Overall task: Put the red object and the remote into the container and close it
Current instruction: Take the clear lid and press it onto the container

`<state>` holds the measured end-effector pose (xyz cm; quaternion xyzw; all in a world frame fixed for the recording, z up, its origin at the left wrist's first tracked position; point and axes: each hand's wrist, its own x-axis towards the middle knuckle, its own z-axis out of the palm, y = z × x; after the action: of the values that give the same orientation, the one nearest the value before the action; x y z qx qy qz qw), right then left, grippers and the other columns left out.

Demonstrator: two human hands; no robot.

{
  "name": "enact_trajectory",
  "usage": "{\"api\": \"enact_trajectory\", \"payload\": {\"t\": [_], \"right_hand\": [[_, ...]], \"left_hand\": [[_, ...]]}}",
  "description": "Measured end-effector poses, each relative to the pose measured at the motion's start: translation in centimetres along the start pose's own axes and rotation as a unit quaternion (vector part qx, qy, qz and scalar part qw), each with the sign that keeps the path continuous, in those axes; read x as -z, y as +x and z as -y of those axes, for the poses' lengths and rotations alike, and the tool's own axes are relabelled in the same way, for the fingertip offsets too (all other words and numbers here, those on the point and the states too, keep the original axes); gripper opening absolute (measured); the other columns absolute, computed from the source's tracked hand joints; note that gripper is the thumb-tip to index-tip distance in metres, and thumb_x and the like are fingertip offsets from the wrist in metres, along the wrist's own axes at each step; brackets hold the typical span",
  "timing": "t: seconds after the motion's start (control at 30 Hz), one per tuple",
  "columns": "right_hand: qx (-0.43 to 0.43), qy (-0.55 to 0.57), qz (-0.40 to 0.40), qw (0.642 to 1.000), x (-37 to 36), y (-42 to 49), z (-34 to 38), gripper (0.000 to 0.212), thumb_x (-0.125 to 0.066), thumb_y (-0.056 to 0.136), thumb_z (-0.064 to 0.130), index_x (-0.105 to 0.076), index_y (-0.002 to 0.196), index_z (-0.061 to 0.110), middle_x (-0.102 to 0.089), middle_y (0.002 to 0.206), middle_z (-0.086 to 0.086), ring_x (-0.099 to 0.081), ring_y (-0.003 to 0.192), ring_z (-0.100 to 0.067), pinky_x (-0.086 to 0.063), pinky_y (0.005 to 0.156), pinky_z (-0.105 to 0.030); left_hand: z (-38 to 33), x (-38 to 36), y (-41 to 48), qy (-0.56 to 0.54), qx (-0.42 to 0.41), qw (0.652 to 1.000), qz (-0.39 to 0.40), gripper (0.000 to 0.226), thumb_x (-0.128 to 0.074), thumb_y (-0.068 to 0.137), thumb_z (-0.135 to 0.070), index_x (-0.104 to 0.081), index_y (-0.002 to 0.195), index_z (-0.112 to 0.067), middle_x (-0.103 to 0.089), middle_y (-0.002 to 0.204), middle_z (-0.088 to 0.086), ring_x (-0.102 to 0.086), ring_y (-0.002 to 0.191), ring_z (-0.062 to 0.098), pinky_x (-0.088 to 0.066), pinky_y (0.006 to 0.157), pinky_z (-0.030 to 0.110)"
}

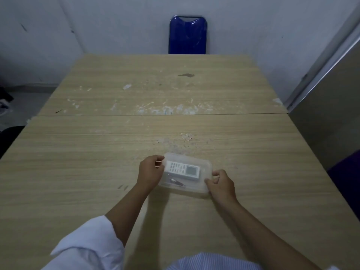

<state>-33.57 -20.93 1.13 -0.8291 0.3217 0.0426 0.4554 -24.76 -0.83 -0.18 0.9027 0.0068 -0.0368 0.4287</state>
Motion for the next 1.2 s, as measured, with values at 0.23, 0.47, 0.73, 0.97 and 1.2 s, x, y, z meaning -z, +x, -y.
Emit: {"api": "enact_trajectory", "payload": {"t": [0.23, 0.47, 0.73, 0.97, 1.2], "right_hand": [[0.044, -0.183, 0.05, 0.981, 0.3, 0.2, 1.2, 0.035, -0.058, 0.087, 0.025, -0.048, 0.114, 0.006, -0.063, 0.116, -0.017, -0.061, 0.105, -0.033, -0.048, 0.08, -0.033], [0.142, -0.178, -0.004, 0.974, -1.4, 0.9, 1.0, 0.053, -0.055, 0.088, 0.02, -0.036, 0.136, 0.006, -0.039, 0.142, -0.017, -0.038, 0.13, -0.031, -0.036, 0.108, -0.038], [0.238, -0.275, 0.014, 0.932, -5.4, 2.9, -1.1, 0.071, -0.022, 0.094, 0.051, -0.004, 0.15, 0.012, 0.003, 0.162, -0.007, 0.01, 0.149, -0.018, 0.0, 0.122, -0.039], [0.254, -0.292, -0.008, 0.922, -6.1, 3.6, -2.2, 0.072, -0.018, 0.092, 0.052, -0.009, 0.15, 0.01, -0.01, 0.161, -0.01, -0.003, 0.149, -0.021, -0.005, 0.121, -0.038], [0.248, -0.277, 0.015, 0.928, -5.9, 3.5, -1.8, 0.071, -0.02, 0.092, 0.051, -0.011, 0.15, 0.01, -0.009, 0.162, -0.008, -0.001, 0.15, -0.021, -0.015, 0.122, -0.041]], "left_hand": [[0.3, -0.8, -0.5, 0.058, -0.013, 0.998, -0.032, 0.033, -0.049, 0.08, 0.006, -0.066, 0.106, -0.001, -0.067, 0.113, 0.02, -0.064, 0.1, 0.032, -0.049, 0.092, 0.037], [0.6, -0.7, 0.0, 0.086, -0.062, 0.994, 0.013, 0.044, -0.055, 0.081, -0.006, -0.05, 0.125, -0.005, -0.051, 0.132, 0.019, -0.047, 0.122, 0.031, -0.038, 0.106, 0.04], [1.5, -3.3, -0.3, 0.207, -0.124, 0.964, 0.108, 0.062, -0.033, 0.097, -0.036, -0.01, 0.147, -0.01, -0.007, 0.16, 0.009, -0.003, 0.148, 0.02, 0.0, 0.12, 0.037], [2.5, -3.8, -0.5, 0.187, -0.144, 0.968, 0.083, 0.062, -0.027, 0.092, -0.037, -0.014, 0.147, -0.01, -0.015, 0.159, 0.009, -0.011, 0.147, 0.02, -0.006, 0.121, 0.04], [2.2, -3.5, -0.3, 0.195, -0.137, 0.965, 0.11, 0.061, -0.024, 0.095, -0.038, -0.009, 0.148, -0.012, -0.011, 0.16, 0.007, -0.012, 0.146, 0.018, -0.009, 0.122, 0.038]]}}
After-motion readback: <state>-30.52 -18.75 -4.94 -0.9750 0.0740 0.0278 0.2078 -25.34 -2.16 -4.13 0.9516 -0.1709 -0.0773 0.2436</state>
